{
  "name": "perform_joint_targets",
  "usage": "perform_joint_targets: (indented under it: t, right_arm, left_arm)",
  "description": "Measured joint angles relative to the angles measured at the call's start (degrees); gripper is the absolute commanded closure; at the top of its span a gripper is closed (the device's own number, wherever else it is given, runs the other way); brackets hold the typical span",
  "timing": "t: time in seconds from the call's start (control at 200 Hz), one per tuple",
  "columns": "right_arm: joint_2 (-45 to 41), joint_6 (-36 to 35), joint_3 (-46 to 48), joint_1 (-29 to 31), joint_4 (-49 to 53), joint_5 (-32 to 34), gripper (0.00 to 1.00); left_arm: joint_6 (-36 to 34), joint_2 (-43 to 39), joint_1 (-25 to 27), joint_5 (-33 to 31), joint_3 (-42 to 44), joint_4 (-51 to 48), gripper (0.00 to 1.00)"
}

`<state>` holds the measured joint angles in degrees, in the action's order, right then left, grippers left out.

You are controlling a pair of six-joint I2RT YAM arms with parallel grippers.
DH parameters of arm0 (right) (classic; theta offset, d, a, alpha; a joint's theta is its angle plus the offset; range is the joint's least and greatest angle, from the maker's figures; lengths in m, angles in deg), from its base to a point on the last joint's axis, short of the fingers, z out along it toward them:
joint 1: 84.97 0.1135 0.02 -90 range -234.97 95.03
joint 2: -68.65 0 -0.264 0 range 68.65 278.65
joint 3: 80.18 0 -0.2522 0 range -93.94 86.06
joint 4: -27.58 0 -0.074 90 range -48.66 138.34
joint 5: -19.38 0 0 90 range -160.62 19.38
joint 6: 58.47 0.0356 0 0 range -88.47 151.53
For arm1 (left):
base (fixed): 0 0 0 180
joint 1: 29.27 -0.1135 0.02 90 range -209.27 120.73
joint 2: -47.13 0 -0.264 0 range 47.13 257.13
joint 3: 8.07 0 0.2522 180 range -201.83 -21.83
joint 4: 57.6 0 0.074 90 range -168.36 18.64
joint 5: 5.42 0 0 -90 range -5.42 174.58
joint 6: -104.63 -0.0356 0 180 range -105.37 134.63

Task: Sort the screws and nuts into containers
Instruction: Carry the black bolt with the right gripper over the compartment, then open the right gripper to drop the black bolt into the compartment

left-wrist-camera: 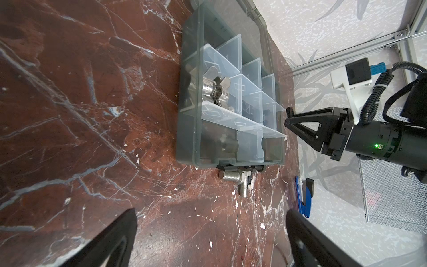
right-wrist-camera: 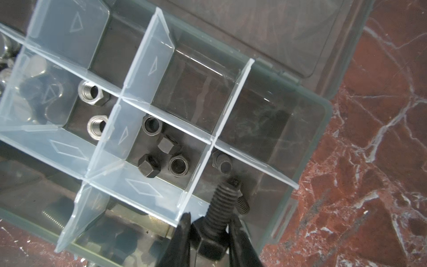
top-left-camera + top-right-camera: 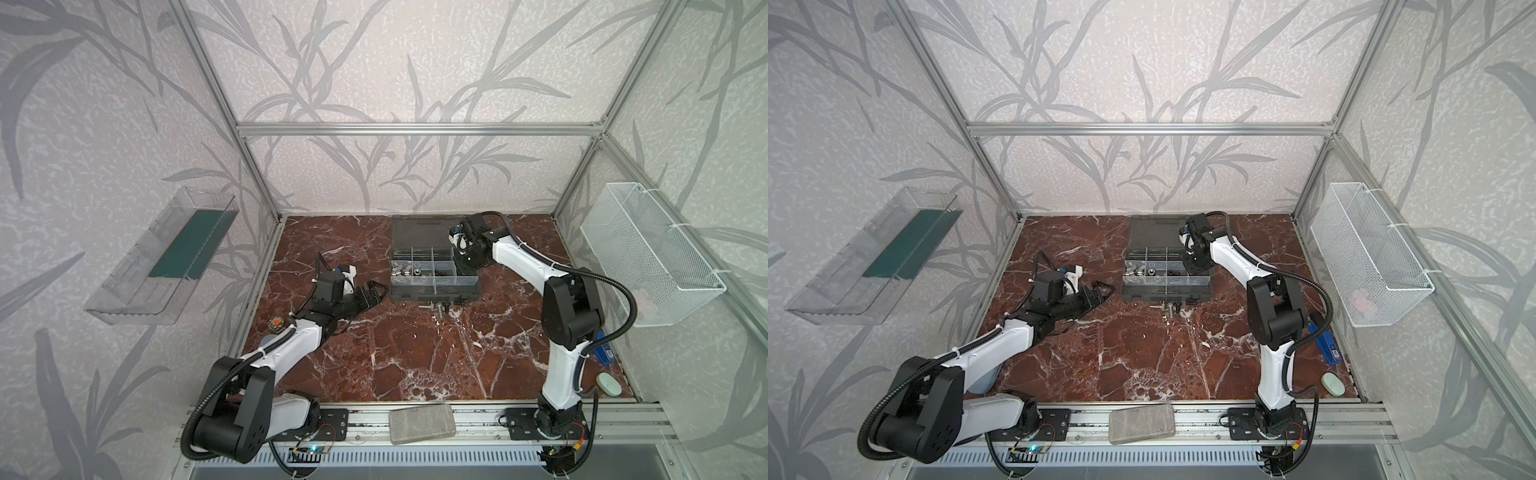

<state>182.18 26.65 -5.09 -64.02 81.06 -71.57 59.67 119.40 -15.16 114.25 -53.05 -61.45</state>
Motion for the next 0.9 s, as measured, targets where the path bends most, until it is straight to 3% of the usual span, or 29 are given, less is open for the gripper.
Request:
perform_joint_targets:
  t: [0.225, 0.685, 0.785, 0.9]
  right_arm:
    - [1.2, 0.3, 0.0, -0.6, 0.1, 1.1, 1.00]
    - [3.1, 0.4, -1.9, -0.7, 1.3, 3.0, 0.71]
    - [3.1, 0.4, -2.0, -0.7, 1.4, 3.5, 0.75]
    - [3.1, 0.4, -2.2, -0.7, 2.0, 3.5, 0.71]
  left_arm:
    - [0.0, 0.0, 0.0, 0.0, 0.0, 0.0, 0.02]
    - [0.0, 0.0, 0.0, 0.0, 0.0, 0.0, 0.02]
    - [0.0, 0.0, 0.0, 0.0, 0.0, 0.0, 0.02]
    - [0.0, 0.0, 0.0, 0.0, 0.0, 0.0, 0.02]
